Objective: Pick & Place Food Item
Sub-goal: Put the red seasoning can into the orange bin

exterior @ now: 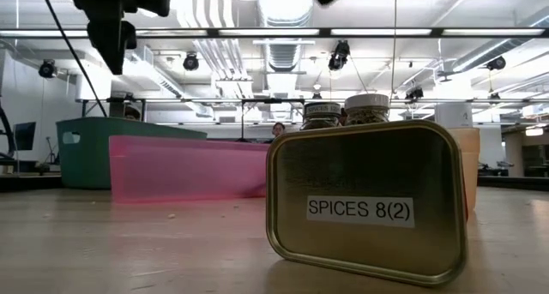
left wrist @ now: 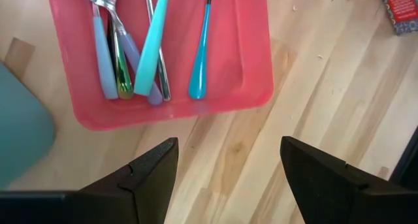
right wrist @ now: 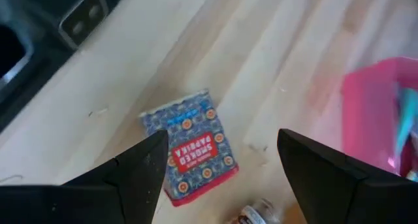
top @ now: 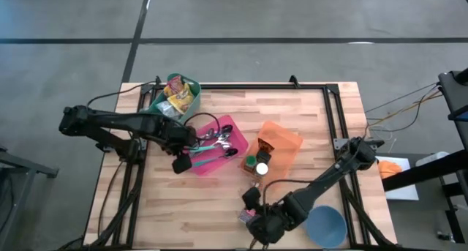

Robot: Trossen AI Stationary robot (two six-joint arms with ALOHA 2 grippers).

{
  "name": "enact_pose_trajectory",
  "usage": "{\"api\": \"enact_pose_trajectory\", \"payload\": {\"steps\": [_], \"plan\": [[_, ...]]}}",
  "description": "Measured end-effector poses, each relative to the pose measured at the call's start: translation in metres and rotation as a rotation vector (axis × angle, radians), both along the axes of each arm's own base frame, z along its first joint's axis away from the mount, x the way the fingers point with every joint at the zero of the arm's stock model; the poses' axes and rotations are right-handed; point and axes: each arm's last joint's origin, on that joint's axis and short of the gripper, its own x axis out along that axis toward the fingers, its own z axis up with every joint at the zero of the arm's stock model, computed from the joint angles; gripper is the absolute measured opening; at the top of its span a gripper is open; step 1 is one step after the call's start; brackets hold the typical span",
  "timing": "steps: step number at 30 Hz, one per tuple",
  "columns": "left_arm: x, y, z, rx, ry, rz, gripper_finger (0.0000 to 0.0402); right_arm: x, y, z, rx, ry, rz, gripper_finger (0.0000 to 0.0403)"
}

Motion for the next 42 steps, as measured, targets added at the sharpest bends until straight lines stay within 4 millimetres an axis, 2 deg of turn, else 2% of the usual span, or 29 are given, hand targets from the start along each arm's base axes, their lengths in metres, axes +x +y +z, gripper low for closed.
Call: {"api": "enact_pose_trajectory", "payload": {"steps": [10,17,36,42], "plan": [[-0.002,-0.001,-0.001,-0.035,0.014,-0.006,0.0273,0.015,-0.03,-0.013,-0.045,0.087,0.153,0.0285],[-0.002,-0.001,-0.001,-0.035,0.016,-0.006,0.0273,0.013,-0.042,-0.028,-0.137,0.134,0.26,0.0285],[-0.002,-0.002,-0.001,-0.091,0.024,0.02,0.0273,0.012,-0.042,-0.039,-0.075,0.181,0.384,0.0285],[-0.002,-0.002,-0.001,-0.102,0.028,0.043,0.0272,0.018,-0.047,-0.04,-0.032,0.143,0.321,0.0285]]}}
